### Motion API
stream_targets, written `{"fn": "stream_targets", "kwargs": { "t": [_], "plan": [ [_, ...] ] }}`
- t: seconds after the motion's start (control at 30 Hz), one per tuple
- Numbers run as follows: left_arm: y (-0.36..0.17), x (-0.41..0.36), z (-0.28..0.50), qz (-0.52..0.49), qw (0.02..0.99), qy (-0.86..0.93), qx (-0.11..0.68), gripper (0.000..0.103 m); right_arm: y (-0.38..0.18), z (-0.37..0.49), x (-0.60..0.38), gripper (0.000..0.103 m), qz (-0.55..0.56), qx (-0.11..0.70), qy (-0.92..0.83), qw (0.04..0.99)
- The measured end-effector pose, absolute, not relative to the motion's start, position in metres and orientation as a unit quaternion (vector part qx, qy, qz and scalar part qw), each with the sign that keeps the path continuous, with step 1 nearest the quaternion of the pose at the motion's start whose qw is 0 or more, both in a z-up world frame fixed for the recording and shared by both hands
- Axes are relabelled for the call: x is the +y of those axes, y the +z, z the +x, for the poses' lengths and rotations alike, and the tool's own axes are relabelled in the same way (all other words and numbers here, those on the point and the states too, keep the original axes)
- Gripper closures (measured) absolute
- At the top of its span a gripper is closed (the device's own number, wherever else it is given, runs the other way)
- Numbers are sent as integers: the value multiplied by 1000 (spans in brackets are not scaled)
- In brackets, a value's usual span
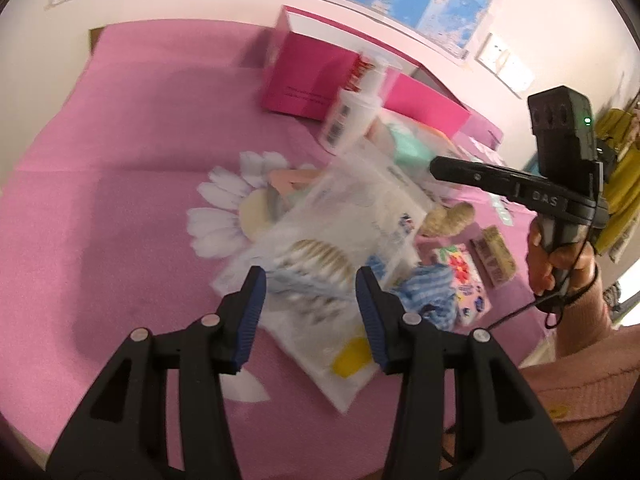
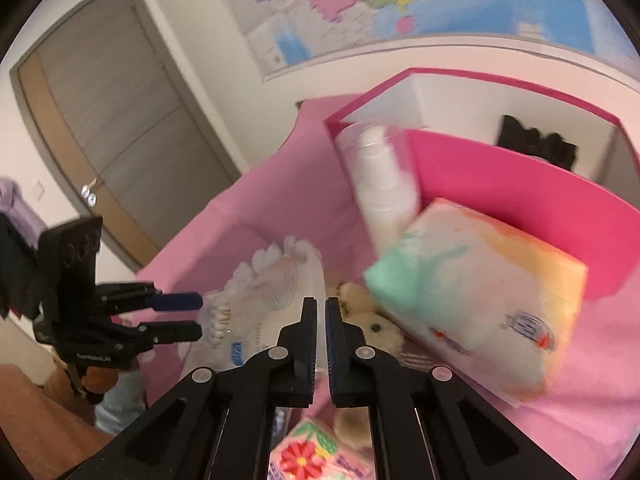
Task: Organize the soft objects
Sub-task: 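Grasp the cotton-swab bag with the right gripper and lift it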
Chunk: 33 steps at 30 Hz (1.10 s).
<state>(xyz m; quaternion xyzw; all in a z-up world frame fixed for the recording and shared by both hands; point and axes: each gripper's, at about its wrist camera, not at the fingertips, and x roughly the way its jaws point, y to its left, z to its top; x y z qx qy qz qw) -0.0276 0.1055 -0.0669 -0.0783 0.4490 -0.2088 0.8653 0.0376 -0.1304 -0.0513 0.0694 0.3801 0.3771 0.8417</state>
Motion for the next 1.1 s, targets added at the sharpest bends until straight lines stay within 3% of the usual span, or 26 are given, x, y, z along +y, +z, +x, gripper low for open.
{"fn": "stream_targets", "kwargs": {
  "t": [0.23, 0.33, 0.37, 0.5, 0.57, 0.63, 0.8, 0.97, 1.1],
  "plan": [
    [-66, 103, -32, -72, 865, -205, 452, 51, -58, 33, -139, 93, 97, 392, 382, 831],
    [-62, 112, -36, -74, 871, -192, 446, 51, -56, 29, -126, 56, 74, 395, 392, 828],
    [-62, 113, -36, -75, 871, -190, 447, 51, -55, 28, -119, 55, 66, 394, 393, 828],
    [-66, 119, -40, -78, 867, -177, 458, 51, -63, 33, -98, 62, 41, 407, 401, 820],
    [-72, 121, -42, -81, 862, -174, 469, 50, -67, 32, -90, 82, 28, 410, 404, 818],
    [-75, 122, -44, -79, 860, -170, 475, 49, -72, 30, -83, 89, 5, 411, 398, 820],
    [-91, 120, -46, -91, 838, -186, 505, 48, -71, 28, -89, 91, 13, 404, 400, 823],
    [-78, 102, -42, -85, 846, -216, 480, 49, -70, 27, -101, 94, 47, 402, 402, 821],
    [-66, 94, -36, -77, 851, -225, 468, 59, -62, 21, -114, 94, 66, 388, 395, 830]
  ]
}}
